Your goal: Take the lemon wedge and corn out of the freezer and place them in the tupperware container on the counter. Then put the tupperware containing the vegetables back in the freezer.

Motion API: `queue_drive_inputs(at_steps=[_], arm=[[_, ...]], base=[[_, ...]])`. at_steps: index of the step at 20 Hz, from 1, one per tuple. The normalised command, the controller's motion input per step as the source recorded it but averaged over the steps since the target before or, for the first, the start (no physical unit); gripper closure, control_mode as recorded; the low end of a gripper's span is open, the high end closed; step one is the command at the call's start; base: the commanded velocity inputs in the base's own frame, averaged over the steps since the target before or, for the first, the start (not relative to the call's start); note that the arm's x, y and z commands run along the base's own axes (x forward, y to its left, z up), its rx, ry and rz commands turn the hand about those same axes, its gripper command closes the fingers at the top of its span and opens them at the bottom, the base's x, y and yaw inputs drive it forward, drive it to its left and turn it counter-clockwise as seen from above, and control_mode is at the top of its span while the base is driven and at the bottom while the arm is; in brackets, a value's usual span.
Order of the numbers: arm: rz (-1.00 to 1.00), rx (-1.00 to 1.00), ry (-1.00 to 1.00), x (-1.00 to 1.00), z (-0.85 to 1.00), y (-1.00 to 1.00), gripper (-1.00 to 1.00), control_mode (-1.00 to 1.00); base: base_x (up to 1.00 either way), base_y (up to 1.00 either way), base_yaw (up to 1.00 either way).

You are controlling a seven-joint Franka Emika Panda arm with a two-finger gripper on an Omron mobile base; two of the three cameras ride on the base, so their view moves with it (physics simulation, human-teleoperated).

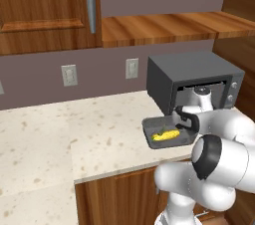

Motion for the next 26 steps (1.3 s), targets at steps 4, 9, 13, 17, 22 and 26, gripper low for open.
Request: queue_drive_inputs(at_steps=[4,9,13,17,22,26], arm=[[0.26,0.0,0.0,0.1,-0.35,-0.03,-1.0,-1.0],[0.24,0.0,0.0,0.16,-0.24,-0.09,-1.0,-1.0],[0.19,0.0,0.0,0.1,-0.19,-0.1,-1.0,-1.0],[0.16,0.0,0.0,0.09,-0.17,0.0,-1.0,-1.0],[0.11,0.0,0.0,0.0,-0.03,0.15,1.0,-1.0],[0.05,0.0,0.03,-0.04,-0.01,0.18,1.0,-1.0]], base=[[0.0,0.0,0.0],[0.0,0.0,0.0],[0.0,0.0,0.0],[0.0,0.0,0.0],[0.0,0.0,0.0],[0.0,0.0,0.0]])
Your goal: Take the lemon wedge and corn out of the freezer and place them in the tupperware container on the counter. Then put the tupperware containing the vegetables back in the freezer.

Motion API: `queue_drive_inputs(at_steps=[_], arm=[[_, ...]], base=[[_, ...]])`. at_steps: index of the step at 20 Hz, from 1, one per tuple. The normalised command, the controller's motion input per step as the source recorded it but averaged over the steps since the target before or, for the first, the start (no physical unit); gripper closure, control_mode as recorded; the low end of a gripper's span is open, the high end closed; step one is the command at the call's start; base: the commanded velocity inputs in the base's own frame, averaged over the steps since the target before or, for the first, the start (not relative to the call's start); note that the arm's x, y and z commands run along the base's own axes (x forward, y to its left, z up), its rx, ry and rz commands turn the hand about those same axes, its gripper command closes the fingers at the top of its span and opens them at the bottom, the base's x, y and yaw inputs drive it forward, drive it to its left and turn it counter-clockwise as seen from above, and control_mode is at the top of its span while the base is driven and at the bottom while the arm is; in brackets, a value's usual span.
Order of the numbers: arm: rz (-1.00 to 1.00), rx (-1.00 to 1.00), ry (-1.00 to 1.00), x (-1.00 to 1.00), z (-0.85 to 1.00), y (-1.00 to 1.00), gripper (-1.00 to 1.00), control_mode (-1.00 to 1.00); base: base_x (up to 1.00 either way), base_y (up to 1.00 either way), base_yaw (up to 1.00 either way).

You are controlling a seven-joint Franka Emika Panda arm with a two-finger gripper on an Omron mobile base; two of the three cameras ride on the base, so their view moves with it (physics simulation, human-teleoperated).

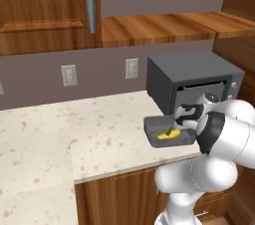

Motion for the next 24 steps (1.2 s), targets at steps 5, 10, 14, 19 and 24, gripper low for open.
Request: queue_drive_inputs(at_steps=[5,10,14,19,24], arm=[[0.01,0.0,0.06,-0.1,-0.05,0.27,1.0,-1.0],[0.0,0.0,0.01,-0.25,0.08,0.32,1.0,-1.0],[-0.06,0.03,0.0,-0.36,0.56,0.08,1.0,-1.0],[-0.12,0.08,0.0,-0.22,0.82,0.0,1.0,-1.0],[-0.19,0.15,0.0,-0.3,0.91,0.0,1.0,-1.0]], base=[[0.0,0.0,0.0],[0.0,0.0,0.0],[0.0,0.0,0.0],[0.0,0.0,0.0],[0.0,0.0,0.0]])
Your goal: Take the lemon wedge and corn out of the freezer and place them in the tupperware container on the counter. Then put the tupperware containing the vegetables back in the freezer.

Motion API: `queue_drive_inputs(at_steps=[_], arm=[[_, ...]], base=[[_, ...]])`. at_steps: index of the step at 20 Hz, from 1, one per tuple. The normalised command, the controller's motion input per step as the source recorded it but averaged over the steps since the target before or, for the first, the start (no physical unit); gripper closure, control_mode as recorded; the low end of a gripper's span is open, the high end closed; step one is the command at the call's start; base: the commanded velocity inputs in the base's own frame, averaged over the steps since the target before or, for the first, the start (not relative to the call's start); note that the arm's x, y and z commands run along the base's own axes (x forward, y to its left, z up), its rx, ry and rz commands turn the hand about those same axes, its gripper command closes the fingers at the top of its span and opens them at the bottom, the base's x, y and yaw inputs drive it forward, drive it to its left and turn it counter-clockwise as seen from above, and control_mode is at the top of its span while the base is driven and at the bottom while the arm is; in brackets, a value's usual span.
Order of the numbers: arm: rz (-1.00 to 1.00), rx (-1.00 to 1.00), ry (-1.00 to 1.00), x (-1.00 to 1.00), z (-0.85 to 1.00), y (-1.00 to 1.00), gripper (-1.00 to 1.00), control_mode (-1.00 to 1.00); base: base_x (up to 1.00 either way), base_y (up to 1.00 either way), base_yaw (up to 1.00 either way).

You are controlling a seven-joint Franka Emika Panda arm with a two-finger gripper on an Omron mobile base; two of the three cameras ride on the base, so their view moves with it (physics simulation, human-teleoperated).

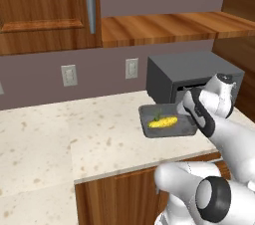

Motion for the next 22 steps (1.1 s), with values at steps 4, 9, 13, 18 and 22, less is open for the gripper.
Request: queue_drive_inputs(at_steps=[4,9,13,18,22], arm=[[-0.18,0.18,0.07,-0.46,0.99,0.0,1.0,-1.0],[-0.16,0.11,0.03,-0.7,0.79,0.0,1.0,-1.0],[-0.12,0.02,0.01,-0.87,0.6,0.0,1.0,-1.0],[-0.1,0.0,0.0,-0.77,0.47,0.0,1.0,-1.0],[-0.09,-0.02,0.01,-0.66,0.31,0.04,1.0,-1.0]], base=[[0.0,0.0,0.0],[0.0,0.0,0.0],[0.0,0.0,0.0],[0.0,0.0,0.0],[0.0,0.0,0.0]])
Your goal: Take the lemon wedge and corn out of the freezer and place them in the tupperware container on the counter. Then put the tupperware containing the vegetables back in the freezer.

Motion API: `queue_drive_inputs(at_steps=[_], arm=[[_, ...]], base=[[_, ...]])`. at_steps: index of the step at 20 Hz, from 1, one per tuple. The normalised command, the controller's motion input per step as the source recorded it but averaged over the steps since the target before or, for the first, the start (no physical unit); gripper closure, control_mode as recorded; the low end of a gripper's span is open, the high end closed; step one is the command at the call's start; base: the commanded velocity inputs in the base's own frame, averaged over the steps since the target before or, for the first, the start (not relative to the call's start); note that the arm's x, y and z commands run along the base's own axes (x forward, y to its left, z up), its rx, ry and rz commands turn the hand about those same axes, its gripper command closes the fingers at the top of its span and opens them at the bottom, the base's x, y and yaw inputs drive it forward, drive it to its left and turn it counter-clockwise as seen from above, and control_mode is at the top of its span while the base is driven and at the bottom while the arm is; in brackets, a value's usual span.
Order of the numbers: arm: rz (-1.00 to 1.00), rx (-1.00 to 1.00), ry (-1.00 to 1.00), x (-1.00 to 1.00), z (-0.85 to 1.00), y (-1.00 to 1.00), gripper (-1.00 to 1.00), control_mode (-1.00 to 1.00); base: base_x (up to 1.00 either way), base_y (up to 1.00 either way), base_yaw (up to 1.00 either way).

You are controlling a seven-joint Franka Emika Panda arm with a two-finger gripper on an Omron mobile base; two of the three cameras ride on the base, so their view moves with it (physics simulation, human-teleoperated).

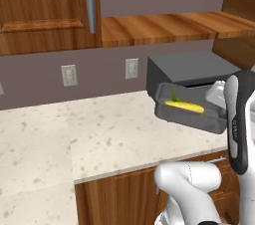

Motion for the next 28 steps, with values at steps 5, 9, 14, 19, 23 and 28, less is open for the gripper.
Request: queue_drive_inputs(at_steps=[5,9,14,19,23,28], arm=[[-0.05,-0.06,0.03,-0.56,0.1,0.02,1.0,-1.0],[0.0,0.0,0.0,0.0,0.0,0.0,1.0,1.0],[0.0,0.0,0.0,0.0,0.0,0.0,1.0,1.0],[0.0,0.0,0.0,0.0,0.0,0.0,1.0,1.0],[0.0,0.0,0.0,0.0,0.0,0.0,1.0,1.0],[0.0,0.0,0.0,0.0,0.0,0.0,1.0,1.0]], base=[[0.0,0.0,0.0],[-0.77,0.05,-0.03],[-1.0,0.0,-0.15],[-0.93,-0.21,-0.47],[-0.41,-0.31,-0.73],[-0.04,-0.4,-0.81]])
